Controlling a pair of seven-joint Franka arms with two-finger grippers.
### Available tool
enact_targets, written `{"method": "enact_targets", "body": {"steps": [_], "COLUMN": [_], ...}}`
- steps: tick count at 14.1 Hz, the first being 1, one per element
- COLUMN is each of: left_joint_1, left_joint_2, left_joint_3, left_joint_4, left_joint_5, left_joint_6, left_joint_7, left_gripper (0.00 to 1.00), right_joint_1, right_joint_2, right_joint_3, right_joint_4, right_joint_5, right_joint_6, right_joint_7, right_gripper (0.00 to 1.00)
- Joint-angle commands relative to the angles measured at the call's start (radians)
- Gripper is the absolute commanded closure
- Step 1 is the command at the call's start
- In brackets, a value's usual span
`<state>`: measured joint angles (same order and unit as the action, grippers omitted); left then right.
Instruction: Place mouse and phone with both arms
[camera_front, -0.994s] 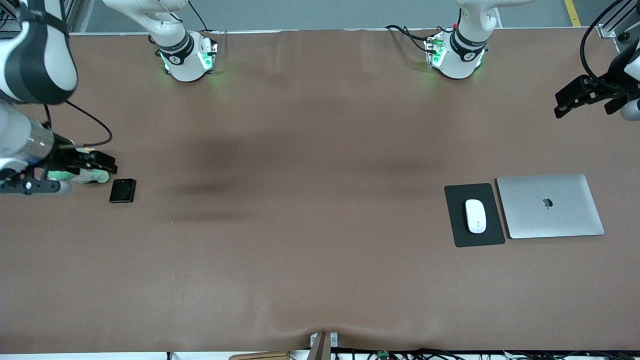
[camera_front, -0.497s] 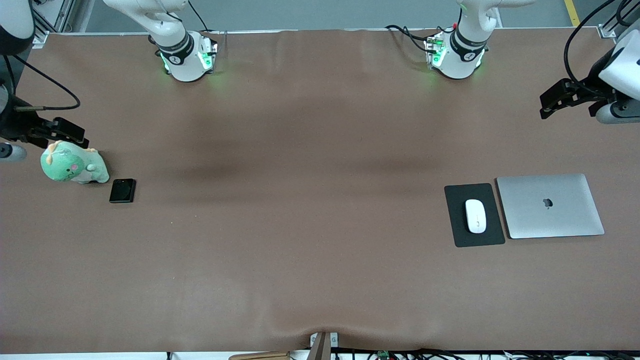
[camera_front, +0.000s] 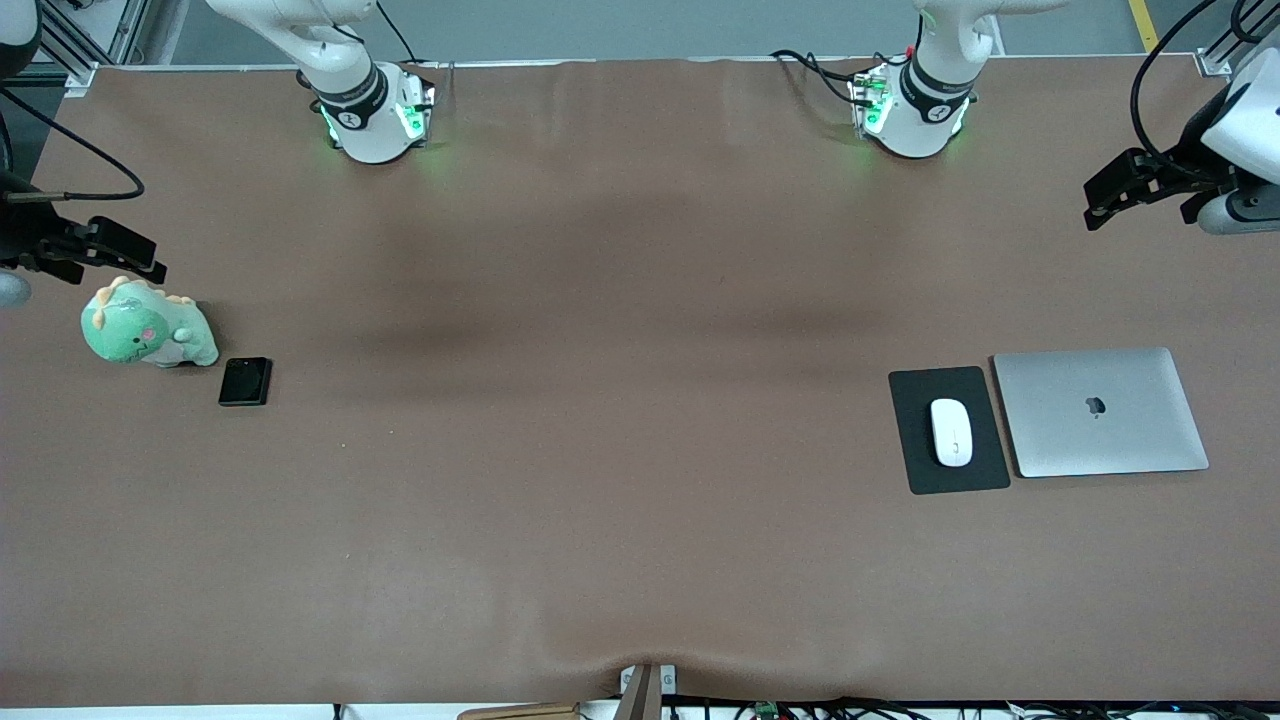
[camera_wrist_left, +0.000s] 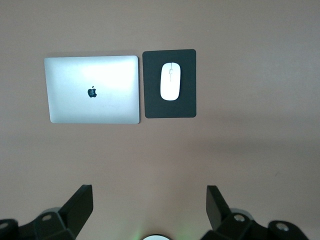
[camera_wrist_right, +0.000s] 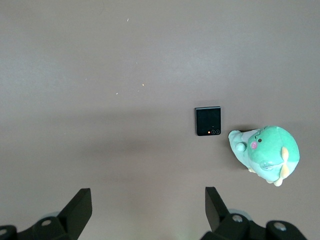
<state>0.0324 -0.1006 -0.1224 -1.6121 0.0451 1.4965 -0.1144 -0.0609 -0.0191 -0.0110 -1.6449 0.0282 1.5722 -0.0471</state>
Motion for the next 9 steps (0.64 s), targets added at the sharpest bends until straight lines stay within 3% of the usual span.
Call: {"method": "enact_targets", "body": {"steps": [1,9], "left_joint_1": [0.031,0.026], "left_joint_2": [-0.014,0.007], "left_joint_3": [-0.023,-0.023], "left_joint_4": [0.013,0.038], "left_joint_5": [-0.019,-0.021], "left_joint_6": [0.013,0.008], "left_joint_7": [0.013,0.012], "left_gripper": [0.0,0.0], "right_joint_1": [-0.016,-0.016], "right_joint_2": [0.002,0.005], "right_joint_3": [0.008,0.008], "right_joint_4": [0.016,0.014], "right_joint_5": [0.021,0.021], "right_joint_6": [-0.021,-0.026], "right_joint_7": [-0.01,-0.011], "right_gripper": [0.0,0.0]}}
